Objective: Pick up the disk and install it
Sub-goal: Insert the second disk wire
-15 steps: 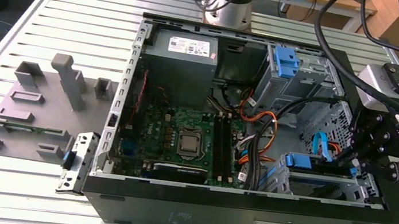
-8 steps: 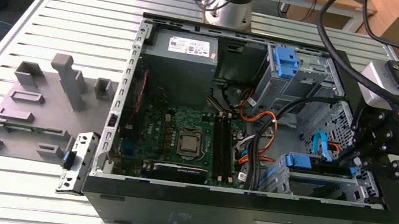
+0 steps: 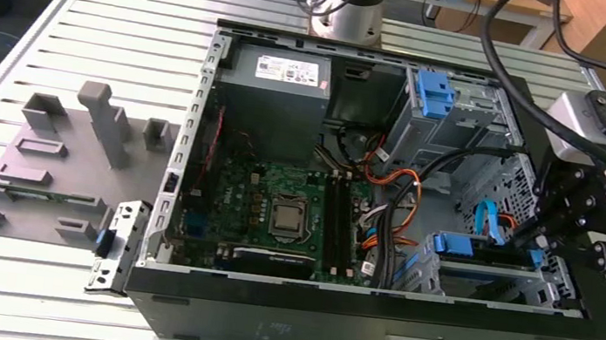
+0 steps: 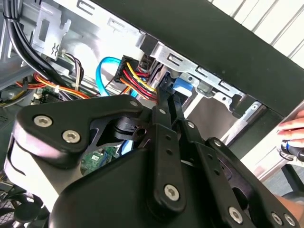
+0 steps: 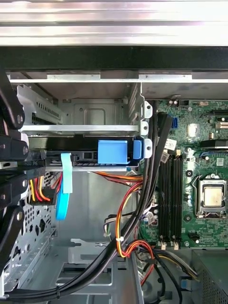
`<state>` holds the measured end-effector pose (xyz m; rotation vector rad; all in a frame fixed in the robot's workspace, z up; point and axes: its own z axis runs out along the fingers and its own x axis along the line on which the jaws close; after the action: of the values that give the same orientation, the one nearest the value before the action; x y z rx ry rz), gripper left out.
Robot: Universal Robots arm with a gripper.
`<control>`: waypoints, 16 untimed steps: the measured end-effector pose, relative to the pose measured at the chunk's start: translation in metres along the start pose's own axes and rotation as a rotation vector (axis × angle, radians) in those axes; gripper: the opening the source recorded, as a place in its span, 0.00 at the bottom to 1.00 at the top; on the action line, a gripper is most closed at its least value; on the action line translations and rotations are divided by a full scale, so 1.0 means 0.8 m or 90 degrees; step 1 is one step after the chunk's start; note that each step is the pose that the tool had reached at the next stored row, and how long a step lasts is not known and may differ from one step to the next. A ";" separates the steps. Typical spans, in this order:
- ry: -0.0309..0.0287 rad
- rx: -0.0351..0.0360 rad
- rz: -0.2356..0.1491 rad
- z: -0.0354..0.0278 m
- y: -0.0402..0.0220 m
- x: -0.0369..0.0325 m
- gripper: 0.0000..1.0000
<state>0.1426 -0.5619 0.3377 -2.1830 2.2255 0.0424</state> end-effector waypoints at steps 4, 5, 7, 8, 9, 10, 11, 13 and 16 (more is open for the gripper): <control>0.0001 0.0004 0.000 0.0001 0.0025 0.0002 0.17; 0.0001 0.0004 0.000 0.0002 0.0033 0.0002 0.17; 0.0001 0.0005 0.000 0.0004 0.0049 0.0002 0.17; 0.0001 0.0005 0.000 0.0005 0.0053 0.0003 0.17; 0.0002 0.0005 0.000 0.0005 0.0054 0.0003 0.17; 0.0002 0.0005 0.000 0.0008 0.0056 0.0002 0.17; 0.0001 0.0005 0.000 0.0011 0.0061 0.0003 0.17; 0.0002 0.0005 0.000 0.0014 0.0065 0.0003 0.17; 0.0001 0.0005 0.000 0.0016 0.0071 0.0004 0.17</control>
<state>0.1369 -0.5621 0.3364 -2.1828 2.2253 0.0413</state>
